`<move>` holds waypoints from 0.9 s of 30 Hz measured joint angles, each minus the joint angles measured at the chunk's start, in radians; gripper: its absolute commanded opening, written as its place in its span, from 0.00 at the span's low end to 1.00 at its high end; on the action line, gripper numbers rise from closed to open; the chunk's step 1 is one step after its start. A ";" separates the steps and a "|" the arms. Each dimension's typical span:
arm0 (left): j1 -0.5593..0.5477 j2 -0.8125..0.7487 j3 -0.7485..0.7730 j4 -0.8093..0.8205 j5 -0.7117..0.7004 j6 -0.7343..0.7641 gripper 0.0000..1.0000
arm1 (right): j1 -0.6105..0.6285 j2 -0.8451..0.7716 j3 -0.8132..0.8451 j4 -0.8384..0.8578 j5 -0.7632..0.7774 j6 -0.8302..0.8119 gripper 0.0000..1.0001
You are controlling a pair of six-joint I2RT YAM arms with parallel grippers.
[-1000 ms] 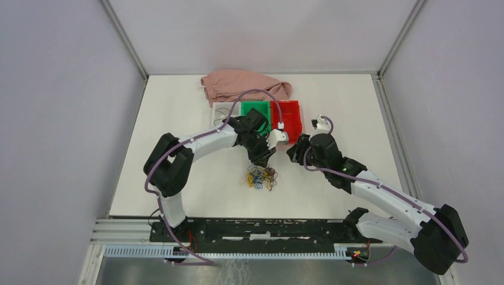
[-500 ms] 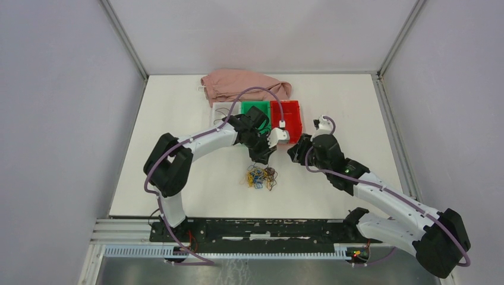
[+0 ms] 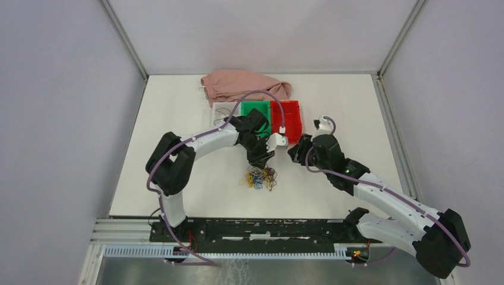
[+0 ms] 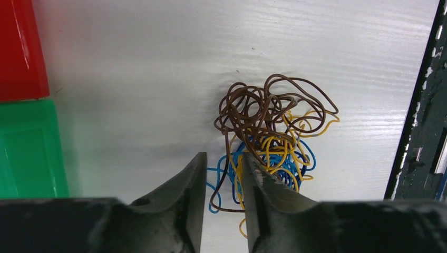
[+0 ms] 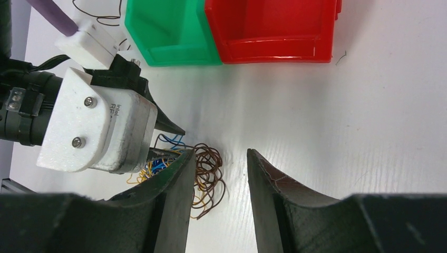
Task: Untangle the cables
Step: Untie the cable.
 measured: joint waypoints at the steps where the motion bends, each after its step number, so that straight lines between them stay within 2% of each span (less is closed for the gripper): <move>1: 0.000 0.001 0.000 -0.003 -0.003 0.005 0.30 | -0.001 0.000 0.000 -0.002 0.000 0.000 0.47; 8: 0.000 0.014 0.000 0.024 -0.033 0.013 0.04 | -0.004 -0.001 0.000 -0.013 0.000 0.000 0.46; 17: 0.000 0.017 0.015 0.030 -0.040 0.012 0.03 | -0.005 -0.012 0.000 -0.021 -0.001 0.000 0.47; 21: 0.000 -0.040 0.029 0.023 -0.050 -0.006 0.03 | -0.005 -0.012 0.000 -0.018 -0.011 0.000 0.56; 27: 0.000 -0.214 0.076 0.000 -0.057 -0.059 0.03 | -0.005 -0.002 0.000 0.041 -0.082 -0.003 0.71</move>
